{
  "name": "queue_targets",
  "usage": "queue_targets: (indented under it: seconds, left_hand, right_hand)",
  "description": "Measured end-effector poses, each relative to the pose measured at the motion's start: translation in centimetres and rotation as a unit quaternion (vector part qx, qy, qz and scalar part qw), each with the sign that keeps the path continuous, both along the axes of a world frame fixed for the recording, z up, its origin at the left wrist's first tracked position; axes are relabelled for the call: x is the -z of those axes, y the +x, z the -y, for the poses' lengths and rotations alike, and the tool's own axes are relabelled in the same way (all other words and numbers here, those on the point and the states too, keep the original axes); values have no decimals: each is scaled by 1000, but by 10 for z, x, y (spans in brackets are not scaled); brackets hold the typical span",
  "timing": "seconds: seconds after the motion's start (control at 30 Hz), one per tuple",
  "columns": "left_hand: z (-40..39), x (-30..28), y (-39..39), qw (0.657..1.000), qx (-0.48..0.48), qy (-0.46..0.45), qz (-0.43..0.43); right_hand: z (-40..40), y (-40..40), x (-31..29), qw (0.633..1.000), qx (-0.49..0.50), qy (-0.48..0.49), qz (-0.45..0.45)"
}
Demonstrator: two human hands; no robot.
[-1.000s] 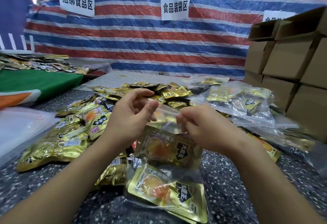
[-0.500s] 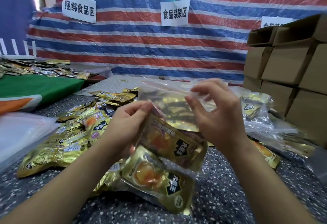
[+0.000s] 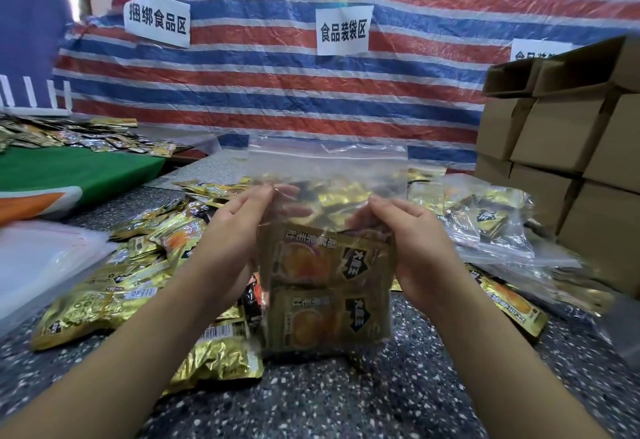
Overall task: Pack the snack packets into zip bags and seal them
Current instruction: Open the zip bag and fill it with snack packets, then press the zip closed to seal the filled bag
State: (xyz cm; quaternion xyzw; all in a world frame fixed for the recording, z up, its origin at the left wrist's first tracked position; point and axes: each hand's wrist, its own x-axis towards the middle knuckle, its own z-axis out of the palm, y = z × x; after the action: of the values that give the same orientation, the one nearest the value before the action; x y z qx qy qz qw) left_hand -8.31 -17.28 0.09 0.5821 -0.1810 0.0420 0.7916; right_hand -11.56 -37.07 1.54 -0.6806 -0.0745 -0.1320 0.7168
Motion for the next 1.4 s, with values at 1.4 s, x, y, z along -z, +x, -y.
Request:
queue_targets:
  seconds: [1.4]
  left_hand:
    - [66,-88,-13,974,11,107,198]
  right_hand:
    - [24,-21,-119,814,127,-544,156]
